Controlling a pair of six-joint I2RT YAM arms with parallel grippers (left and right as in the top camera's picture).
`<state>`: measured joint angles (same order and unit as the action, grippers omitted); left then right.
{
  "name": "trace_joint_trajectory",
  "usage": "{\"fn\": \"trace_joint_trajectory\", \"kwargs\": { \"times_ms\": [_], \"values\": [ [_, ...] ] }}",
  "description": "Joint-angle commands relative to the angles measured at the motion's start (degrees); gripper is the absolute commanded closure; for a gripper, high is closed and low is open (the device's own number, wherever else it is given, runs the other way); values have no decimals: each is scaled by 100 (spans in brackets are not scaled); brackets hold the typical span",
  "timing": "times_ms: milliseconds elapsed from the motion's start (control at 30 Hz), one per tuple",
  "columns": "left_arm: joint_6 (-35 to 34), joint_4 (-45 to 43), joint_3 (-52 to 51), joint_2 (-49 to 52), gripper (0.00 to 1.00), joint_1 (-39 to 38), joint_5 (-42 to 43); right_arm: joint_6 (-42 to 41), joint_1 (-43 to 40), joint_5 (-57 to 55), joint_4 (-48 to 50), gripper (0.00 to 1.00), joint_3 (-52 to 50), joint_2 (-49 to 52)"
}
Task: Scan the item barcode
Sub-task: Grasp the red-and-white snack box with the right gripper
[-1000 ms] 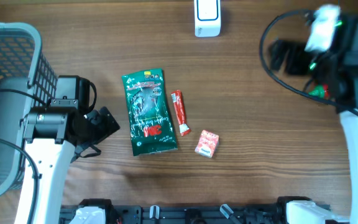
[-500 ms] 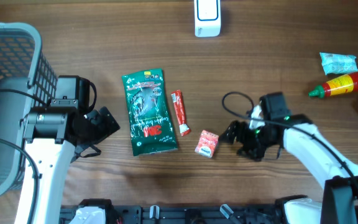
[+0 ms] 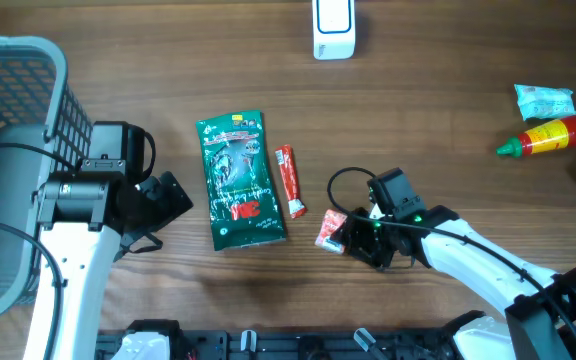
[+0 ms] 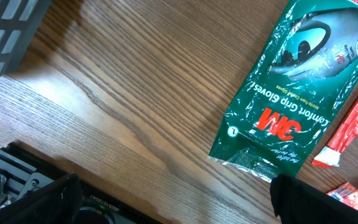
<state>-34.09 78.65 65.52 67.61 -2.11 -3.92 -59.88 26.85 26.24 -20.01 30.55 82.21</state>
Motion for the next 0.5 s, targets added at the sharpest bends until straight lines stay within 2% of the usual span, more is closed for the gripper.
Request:
{"fn": "trace_joint_trajectory", "kwargs": {
  "times_ms": [0, 67, 133, 367, 467],
  "values": [
    [87, 4, 4, 0, 0, 37, 26, -184, 20, -444, 55, 60, -101, -2],
    [87, 4, 4, 0, 0, 37, 26, -208, 20, -446, 120, 83, -101, -2],
    [87, 4, 4, 0, 0, 37, 26, -192, 20, -446, 208, 96, -101, -2],
    [87, 4, 4, 0, 0, 37, 26, 595, 20, 120, 765, 96, -101, -4],
    [87, 4, 4, 0, 0, 37, 26, 1351, 20, 748, 1300, 96, -98, -17]
  ]
}}
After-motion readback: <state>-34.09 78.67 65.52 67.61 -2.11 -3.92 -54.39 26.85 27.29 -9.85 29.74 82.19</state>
